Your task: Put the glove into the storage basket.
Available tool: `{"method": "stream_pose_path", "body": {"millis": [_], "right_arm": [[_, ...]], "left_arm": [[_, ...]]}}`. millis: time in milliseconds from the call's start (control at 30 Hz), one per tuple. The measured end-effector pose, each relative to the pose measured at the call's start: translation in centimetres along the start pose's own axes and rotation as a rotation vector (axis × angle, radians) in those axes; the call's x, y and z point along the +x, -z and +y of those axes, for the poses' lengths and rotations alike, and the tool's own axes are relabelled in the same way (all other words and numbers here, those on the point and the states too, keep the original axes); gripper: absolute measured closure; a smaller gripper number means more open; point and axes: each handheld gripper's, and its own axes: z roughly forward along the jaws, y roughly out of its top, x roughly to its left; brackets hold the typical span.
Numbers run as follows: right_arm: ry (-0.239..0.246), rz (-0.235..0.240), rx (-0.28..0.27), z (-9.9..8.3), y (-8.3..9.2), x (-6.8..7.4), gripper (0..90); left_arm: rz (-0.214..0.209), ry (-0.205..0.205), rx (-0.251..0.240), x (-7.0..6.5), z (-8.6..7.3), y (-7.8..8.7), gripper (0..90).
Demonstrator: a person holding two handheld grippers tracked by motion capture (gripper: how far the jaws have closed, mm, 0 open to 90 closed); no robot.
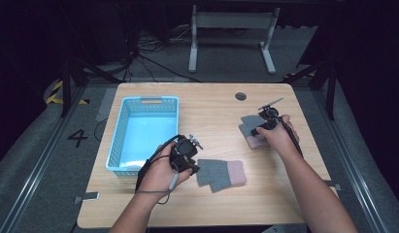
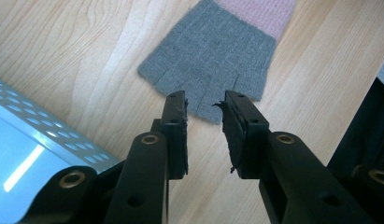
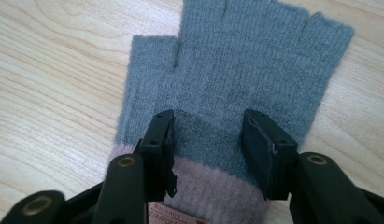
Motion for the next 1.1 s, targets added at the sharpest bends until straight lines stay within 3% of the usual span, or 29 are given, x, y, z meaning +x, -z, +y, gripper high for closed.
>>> {"method": "stream_pose_path", "body": {"millis": [167,400,467,733,1100], "right_arm": [[0.017,-0.027,0.024,0.3,-0.1,0.4,61.8],[0.006,-0.009,0.020,0.3,-0.1,0.1,73.4],[0.023,-0.009,0.012,0.2,-0.1,0.2,77.8],[0.045,-0.003,0.001,0.0,0.1,0.4,82.2],[0.110,0.022,-0.047,-0.4,2.8,1.4,85.8]], "left_arm": [[-0.001,-0.003,0.006,-0.1,0.1,-0.1,70.7],[-0.001,-0.010,0.008,-0.1,0.2,-0.2,70.9],[0.002,-0.010,0.011,0.0,0.2,-0.3,71.1],[-0.006,-0.013,0.003,0.1,0.5,-0.3,71.1],[-0.008,-0.017,-0.011,0.3,0.8,0.1,71.1]]}}
